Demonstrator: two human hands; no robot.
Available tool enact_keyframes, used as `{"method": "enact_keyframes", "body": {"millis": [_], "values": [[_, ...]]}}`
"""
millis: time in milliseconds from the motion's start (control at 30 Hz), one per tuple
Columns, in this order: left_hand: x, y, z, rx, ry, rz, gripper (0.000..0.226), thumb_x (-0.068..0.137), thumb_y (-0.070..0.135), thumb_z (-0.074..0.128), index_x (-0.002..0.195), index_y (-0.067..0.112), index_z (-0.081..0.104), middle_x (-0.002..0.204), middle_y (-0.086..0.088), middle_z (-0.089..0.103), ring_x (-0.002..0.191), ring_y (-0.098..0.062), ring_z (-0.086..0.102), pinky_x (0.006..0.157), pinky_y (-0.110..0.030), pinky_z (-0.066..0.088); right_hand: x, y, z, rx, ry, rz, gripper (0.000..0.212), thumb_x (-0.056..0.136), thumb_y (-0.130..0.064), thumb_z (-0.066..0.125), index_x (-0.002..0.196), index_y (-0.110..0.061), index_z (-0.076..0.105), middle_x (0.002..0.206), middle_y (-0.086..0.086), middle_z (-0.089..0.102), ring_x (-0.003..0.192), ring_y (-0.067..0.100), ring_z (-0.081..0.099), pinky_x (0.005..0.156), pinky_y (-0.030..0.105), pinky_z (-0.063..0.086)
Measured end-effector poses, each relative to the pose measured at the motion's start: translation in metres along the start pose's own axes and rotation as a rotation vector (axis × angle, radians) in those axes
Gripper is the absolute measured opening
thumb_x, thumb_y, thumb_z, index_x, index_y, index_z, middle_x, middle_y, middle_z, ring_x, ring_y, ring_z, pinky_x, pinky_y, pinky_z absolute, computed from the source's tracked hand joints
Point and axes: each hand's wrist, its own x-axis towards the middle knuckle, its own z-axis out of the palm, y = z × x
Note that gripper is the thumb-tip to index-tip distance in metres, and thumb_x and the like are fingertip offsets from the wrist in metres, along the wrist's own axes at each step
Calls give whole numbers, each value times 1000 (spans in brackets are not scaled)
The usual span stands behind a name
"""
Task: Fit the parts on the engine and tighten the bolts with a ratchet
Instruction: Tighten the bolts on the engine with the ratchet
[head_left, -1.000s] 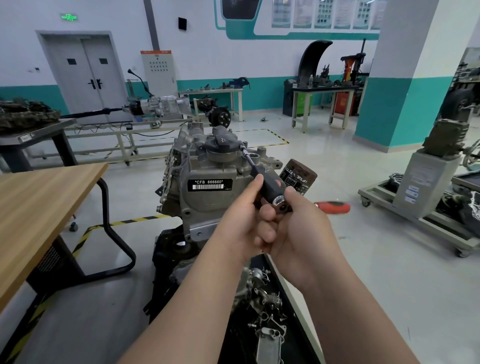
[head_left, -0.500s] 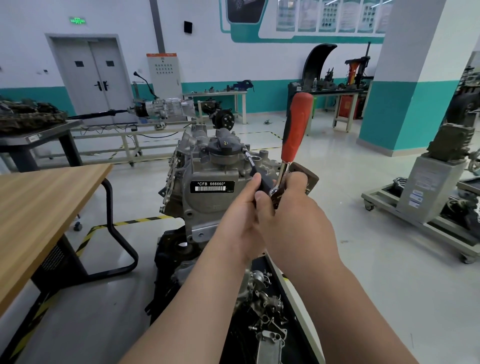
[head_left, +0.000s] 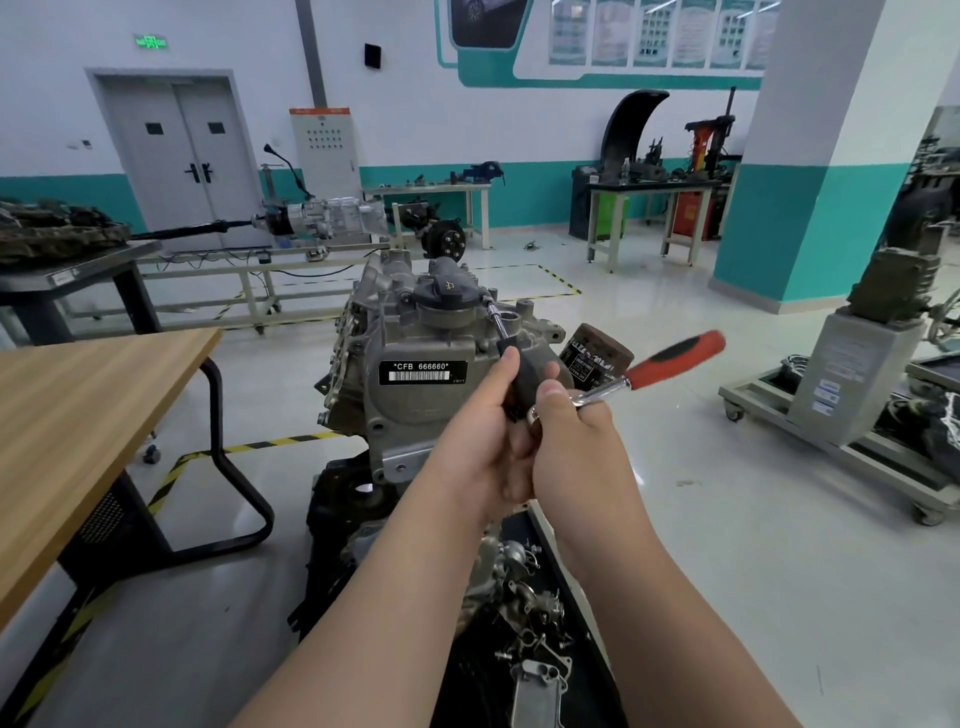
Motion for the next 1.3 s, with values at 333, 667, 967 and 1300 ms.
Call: {"method": "enact_keyframes", "body": {"millis": [333,667,967,1300], "values": [[-4,0,-8,57,-37,-41,39,60,57,64,72,21,55,32,5,43,22,-4,33,28,-9,22,-2,-11,0,820,-155,296,33,104,-30,36,96,-6,58,54,3,50,33,12,33,37,23,41],[-1,-1,-7,26,27,-34,60,82,54,58,37,18,40,28,5,33,18,-8,31,24,-14,18,3,-2,-1,349,-72,123,57,101,-36,42,52,-18,65,50,8,52,35,19,41,53,36,42],[-1,-1,-2,-153,26,27,56,80,42,64,120,3,66,112,-5,36,103,-20,30,108,-27,28,3,-16,-15,-420,-63,-189,27,100,-37,40,102,-10,45,76,3,61,62,17,57,59,32,44],[-8,4,3,-155,-13,-41,37,96,39,53,68,17,61,45,7,56,42,-6,58,43,-18,45,-4,-38,-13,-1277,-84,-469,24,103,-36,31,119,-19,25,71,-5,43,65,25,48,55,34,34]]}}
